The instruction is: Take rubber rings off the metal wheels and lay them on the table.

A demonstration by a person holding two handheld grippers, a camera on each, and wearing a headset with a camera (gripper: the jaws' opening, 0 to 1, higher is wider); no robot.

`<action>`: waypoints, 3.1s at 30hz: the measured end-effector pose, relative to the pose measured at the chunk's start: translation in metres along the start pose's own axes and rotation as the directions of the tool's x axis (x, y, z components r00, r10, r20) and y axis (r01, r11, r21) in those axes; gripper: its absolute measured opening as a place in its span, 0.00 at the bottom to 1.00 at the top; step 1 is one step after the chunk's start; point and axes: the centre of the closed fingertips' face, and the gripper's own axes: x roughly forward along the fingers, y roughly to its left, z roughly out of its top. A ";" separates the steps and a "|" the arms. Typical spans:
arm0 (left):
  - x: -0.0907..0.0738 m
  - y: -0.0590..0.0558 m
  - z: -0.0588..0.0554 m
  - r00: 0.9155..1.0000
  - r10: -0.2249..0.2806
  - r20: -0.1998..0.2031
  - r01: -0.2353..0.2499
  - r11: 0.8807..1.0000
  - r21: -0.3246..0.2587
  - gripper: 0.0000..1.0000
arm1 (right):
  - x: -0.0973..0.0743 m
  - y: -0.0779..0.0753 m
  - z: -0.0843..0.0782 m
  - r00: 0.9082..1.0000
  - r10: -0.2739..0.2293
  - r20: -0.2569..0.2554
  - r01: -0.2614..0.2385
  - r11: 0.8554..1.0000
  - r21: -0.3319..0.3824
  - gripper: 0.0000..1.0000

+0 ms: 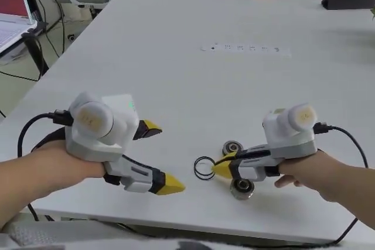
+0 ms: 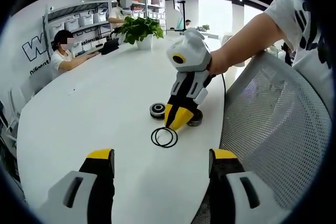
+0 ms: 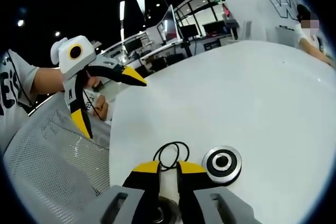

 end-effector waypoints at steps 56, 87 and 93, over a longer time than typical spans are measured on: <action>0.044 0.017 0.023 0.999 -0.047 -0.003 0.047 0.999 0.018 0.67 | -0.061 -0.030 0.012 0.983 -0.116 0.145 0.116 0.993 0.008 0.27; 0.082 0.014 0.027 0.995 -0.095 -0.022 0.095 0.995 0.014 0.57 | -0.059 -0.041 0.000 0.982 -0.152 0.113 0.155 0.988 -0.018 0.29; 0.087 0.013 0.028 0.995 -0.103 -0.019 0.103 0.995 0.008 0.54 | -0.058 -0.042 -0.001 0.983 -0.154 0.104 0.158 0.987 -0.032 0.29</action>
